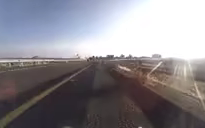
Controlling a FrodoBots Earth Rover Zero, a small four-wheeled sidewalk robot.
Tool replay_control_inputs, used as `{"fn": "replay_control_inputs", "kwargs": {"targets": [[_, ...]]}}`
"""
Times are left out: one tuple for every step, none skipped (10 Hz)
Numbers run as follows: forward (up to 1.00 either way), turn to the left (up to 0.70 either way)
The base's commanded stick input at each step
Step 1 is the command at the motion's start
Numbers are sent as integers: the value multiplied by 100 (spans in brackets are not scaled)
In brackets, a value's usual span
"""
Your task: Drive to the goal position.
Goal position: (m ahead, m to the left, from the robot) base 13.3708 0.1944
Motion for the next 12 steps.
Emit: {"fn": "replay_control_inputs", "kwargs": {"targets": [[50,0],[50,0],[50,0],[50,0],[50,0],[50,0],[50,0],[50,0],[50,0],[50,0],[50,0],[50,0]]}}
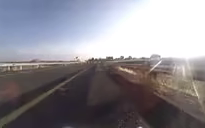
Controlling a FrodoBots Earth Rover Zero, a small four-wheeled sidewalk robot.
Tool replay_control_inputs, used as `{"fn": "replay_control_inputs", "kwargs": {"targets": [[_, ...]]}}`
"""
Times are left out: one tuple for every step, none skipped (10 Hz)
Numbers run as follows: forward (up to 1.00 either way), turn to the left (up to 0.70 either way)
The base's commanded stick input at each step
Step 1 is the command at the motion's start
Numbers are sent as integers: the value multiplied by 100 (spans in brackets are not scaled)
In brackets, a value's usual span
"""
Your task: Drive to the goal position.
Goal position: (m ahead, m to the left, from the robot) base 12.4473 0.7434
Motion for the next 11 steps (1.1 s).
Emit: {"fn": "replay_control_inputs", "kwargs": {"targets": [[50,0],[50,0],[50,0],[50,0],[50,0],[50,0],[50,0],[50,0],[50,0],[50,0],[50,0]]}}
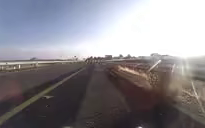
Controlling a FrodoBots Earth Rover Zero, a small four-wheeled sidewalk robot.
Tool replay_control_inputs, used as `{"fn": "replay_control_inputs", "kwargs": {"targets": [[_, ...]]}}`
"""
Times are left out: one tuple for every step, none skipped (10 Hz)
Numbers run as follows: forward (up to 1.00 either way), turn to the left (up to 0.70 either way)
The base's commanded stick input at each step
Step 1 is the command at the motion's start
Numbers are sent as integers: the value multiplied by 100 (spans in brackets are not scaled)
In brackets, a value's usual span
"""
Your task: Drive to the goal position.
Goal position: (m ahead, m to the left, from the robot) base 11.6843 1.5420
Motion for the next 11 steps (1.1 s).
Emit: {"fn": "replay_control_inputs", "kwargs": {"targets": [[50,0],[50,0],[50,13],[50,44],[50,17],[50,0],[50,0],[50,0],[50,0],[50,0],[50,0]]}}
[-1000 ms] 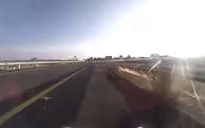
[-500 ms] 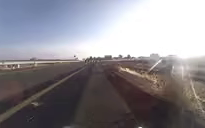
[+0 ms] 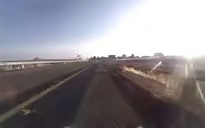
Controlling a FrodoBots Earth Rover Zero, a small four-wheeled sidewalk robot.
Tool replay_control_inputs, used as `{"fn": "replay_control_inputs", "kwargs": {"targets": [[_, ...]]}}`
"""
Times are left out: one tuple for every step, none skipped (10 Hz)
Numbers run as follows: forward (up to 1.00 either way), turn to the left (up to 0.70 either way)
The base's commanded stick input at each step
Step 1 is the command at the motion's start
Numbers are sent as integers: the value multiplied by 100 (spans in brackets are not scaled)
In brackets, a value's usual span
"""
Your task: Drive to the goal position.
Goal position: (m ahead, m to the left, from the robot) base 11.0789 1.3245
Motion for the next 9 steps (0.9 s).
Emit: {"fn": "replay_control_inputs", "kwargs": {"targets": [[50,0],[50,0],[50,0],[50,0],[50,0],[50,0],[50,0],[50,0],[50,0]]}}
